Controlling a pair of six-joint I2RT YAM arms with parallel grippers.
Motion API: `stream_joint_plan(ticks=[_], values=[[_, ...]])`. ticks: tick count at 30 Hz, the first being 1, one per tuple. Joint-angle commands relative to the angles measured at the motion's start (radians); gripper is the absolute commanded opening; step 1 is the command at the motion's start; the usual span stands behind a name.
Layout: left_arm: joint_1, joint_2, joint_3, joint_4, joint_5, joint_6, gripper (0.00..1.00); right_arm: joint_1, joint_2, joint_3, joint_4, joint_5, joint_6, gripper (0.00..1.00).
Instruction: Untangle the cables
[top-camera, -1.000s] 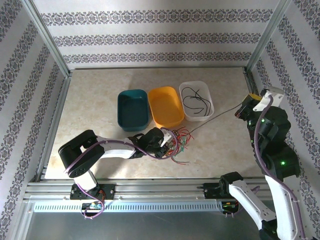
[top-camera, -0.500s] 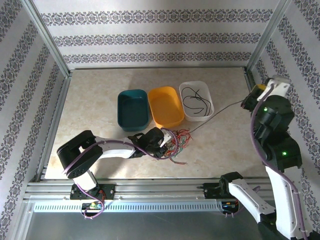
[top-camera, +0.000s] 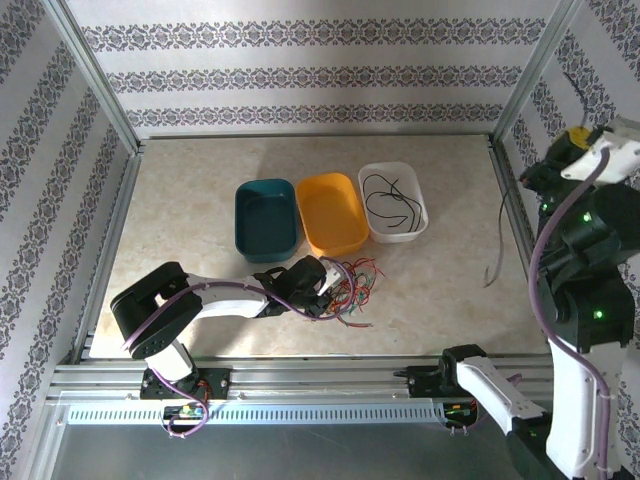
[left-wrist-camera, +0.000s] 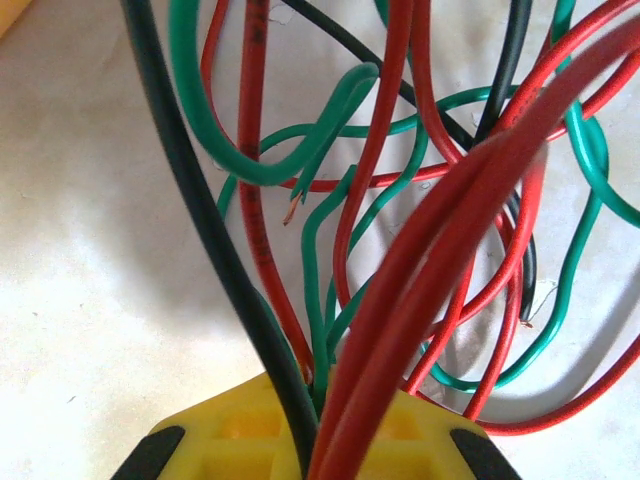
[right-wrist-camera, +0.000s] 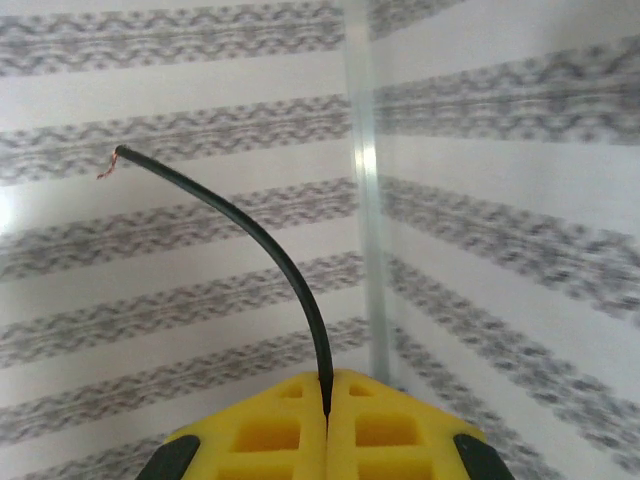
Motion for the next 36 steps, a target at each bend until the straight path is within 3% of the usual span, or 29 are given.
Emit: stream_joint_plan(ticks=[1,10,21,27,36], values=[[0.005,0.024,-0.030,-0.114,-0.019,0.017,0.00,-0.005,0.092,0.045,0.011,-0.208,0.068,0.00],[0.005,0.035,-0.020,-0.096,-0.024,-0.001,0.00,-0.006,0.286,0.058,0.092,-0.162,-0.031,0.00],[0.005,0.041,-0.005,-0.101,-0.025,-0.012,0.00,-0.004,0.374,-0.231,0.262,-0.105,0.027,0.00],[0.005,0.047,0.005,-0.104,-0.022,-0.015,0.00,-0.003,0.400,-0.297,0.316,-0.054,0.023,0.00],[0.005,0.054,0.018,-0.105,-0.016,-0.017,0.00,-0.002,0.483,-0.275,0.314,-0.137,0.060,0.00]])
